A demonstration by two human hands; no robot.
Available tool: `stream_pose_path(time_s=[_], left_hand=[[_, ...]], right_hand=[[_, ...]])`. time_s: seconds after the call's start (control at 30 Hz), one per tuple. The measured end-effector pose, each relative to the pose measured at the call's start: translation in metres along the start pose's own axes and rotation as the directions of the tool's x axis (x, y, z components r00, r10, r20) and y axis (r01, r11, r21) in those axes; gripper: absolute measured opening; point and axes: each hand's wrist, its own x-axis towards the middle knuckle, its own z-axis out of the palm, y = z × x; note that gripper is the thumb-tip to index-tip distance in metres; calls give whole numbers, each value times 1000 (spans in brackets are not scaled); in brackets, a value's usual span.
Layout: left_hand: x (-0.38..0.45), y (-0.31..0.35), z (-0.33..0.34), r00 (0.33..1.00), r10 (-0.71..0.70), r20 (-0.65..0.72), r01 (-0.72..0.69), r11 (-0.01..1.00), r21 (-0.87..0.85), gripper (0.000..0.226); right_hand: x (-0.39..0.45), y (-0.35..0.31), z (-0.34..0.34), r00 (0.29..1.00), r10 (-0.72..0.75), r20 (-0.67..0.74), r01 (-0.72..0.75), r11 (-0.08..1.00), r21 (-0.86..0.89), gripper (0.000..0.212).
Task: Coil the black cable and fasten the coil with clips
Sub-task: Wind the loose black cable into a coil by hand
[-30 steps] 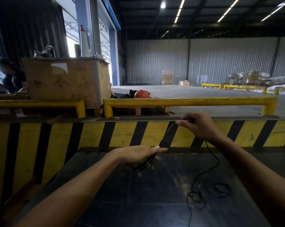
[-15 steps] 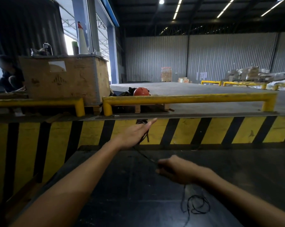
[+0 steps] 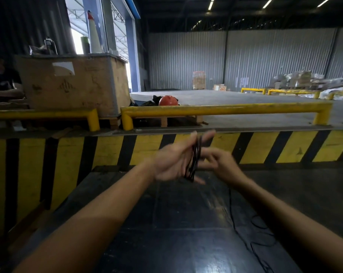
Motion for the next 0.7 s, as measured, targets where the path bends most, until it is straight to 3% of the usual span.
stream_pose_path(time_s=[0.07, 0.13, 0.2, 0.27, 0.3, 0.4, 0.5, 0.6, 0.7], left_hand=[[7, 13, 0, 975, 149, -165, -170, 978, -120, 42], [11, 21, -6, 925, 222, -307, -259, 962, -84, 44], [11, 20, -18, 881, 269, -389, -248, 963, 104, 45], [6, 14, -32, 856, 293, -425, -116, 911, 395, 45], [1, 10, -37, 860, 285, -424, -10, 839, 544, 45], [-13, -3, -50, 895, 126, -429, 297, 550, 780, 46], [-21, -16, -48, 899, -129, -419, 433, 420, 798, 48], [-23, -27, -38, 895, -302, -328, 437, 446, 781, 49], [-22, -29, -26, 890, -405, -209, 429, 590, 684, 43]], right_hand=[[-23, 3, 33, 986, 40, 164, -36, 999, -24, 27], [-47, -2, 57, 946, 13, 323, 33, 990, -138, 26], [-61, -8, 63, 887, -30, 461, 148, 964, -222, 25], [-60, -10, 47, 847, -5, 532, 184, 941, -283, 24], [-55, -11, 34, 842, 16, 539, 173, 939, -297, 22], [-34, -19, -12, 883, 14, 469, 173, 920, -352, 15], [-11, -27, -53, 949, -36, 312, 168, 898, -408, 12], [5, -31, -70, 982, -94, 165, 161, 871, -463, 10], [14, -30, -65, 981, -190, -21, 163, 888, -429, 13]])
